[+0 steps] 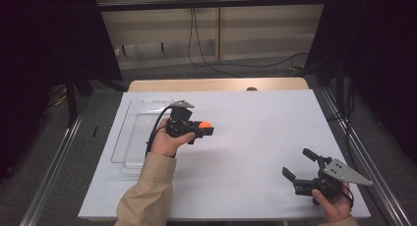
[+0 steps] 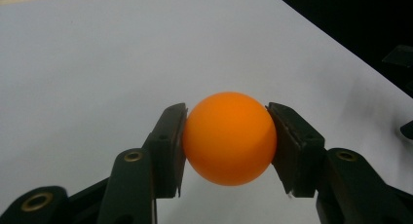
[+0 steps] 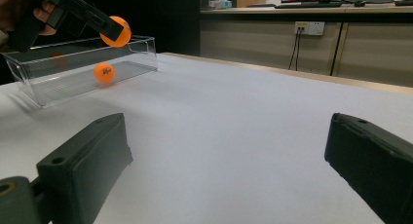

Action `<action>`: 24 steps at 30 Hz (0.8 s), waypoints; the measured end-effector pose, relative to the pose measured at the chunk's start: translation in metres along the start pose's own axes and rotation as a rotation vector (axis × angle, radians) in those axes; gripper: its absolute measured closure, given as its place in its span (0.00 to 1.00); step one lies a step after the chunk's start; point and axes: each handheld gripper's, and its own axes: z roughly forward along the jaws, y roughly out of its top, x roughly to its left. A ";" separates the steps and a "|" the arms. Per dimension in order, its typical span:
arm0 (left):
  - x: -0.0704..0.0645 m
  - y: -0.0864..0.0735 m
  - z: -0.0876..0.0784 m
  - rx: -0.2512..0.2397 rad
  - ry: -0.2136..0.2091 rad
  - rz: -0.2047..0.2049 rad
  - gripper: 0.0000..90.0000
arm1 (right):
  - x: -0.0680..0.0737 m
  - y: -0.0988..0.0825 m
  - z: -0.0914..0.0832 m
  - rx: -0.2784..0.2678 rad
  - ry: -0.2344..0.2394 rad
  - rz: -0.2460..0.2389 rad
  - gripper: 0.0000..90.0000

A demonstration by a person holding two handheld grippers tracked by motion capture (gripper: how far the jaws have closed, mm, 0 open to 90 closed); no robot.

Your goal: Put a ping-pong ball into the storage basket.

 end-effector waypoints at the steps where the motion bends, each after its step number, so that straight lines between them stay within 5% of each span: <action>1: 0.000 0.000 -0.001 0.002 0.002 -0.001 0.56 | 0.000 0.000 0.000 0.001 0.001 -0.001 0.02; 24: 0.007 0.001 -0.012 -0.022 0.035 -0.003 0.56 | 0.000 0.000 0.000 0.001 0.002 -0.001 0.02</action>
